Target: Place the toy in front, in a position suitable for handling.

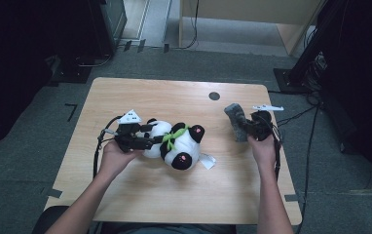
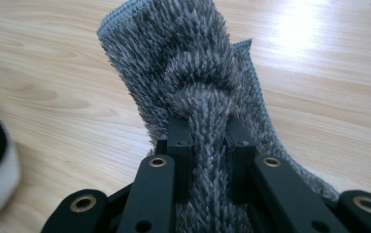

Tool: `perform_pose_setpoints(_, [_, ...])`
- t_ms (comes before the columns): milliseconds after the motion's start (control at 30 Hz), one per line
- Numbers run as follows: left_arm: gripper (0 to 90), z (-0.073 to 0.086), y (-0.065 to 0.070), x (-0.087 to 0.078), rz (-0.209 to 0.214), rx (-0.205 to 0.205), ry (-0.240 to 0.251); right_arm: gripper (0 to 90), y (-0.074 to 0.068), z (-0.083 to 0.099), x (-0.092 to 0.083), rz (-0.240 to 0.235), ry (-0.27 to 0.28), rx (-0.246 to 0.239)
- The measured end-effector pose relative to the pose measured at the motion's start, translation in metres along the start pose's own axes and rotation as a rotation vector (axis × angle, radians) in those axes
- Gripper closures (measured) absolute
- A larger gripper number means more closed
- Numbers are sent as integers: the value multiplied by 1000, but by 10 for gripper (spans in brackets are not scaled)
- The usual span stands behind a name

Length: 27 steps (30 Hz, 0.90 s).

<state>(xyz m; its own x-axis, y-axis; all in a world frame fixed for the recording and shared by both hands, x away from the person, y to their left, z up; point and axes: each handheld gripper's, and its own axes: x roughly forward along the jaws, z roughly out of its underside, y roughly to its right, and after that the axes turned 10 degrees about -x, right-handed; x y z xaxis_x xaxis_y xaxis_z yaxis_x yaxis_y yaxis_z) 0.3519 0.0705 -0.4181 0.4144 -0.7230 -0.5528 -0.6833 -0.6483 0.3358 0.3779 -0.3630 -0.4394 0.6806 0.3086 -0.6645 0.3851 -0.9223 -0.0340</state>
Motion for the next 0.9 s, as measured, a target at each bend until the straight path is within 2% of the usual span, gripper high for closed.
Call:
perform_pose_setpoints(100, [300, 2, -8, -6, -13, 3, 4, 783, -6, -6, -4, -9, 1, -8])
perform_pose_setpoints(133, [296, 4, -11, -8, -12, 0, 2, 784, -12, -12, -8, -27, 11, -14])
perform_pose_setpoints(233, [294, 9, -21, -12, -8, -25, -7, 784, -19, -18, -11, -39, 21, -28])
perform_pose_setpoints(267, [294, 11, -23, -13, -8, -29, -8, 784, -26, -24, -13, -51, 24, -46])
perform_pose_setpoints(333, [294, 16, -27, -14, -7, -33, -22, 784, -30, -26, -14, -57, 25, -56])
perform_pose_setpoints(467, [283, 24, -32, -15, -10, -19, -25, 783, -44, -36, -21, -78, 39, -91])
perform_pose_setpoints(533, [259, 25, -34, -14, -10, -10, -21, 783, -50, -41, -25, -93, 49, -99])
perform_pose_setpoints(600, [237, 26, -38, -14, -2, -33, -28, 782, -56, -47, -28, -109, 57, -111])
perform_pose_setpoints(667, [170, 27, -42, -12, -1, -49, -29, 781, -64, -53, -31, -125, 62, -126])
perform_pose_setpoints(700, [133, 28, -44, -11, 0, -53, -32, 780, -73, -59, -33, -144, 66, -146])
perform_pose_setpoints(733, [133, 29, -46, -10, 8, -53, -25, 780, -73, -59, -33, -144, 66, -146])
perform_pose_setpoints(800, [132, 31, -48, -7, 29, -56, -31, 780, -82, -65, -35, -164, 71, -171])
perform_pose_setpoints(833, [129, 32, -48, -5, 33, -48, -37, 780, -87, -67, -36, -174, 75, -179])
perform_pose_setpoints(900, [129, 34, -47, -1, 12, -19, -49, 779, -97, -73, -37, -198, 85, -201])
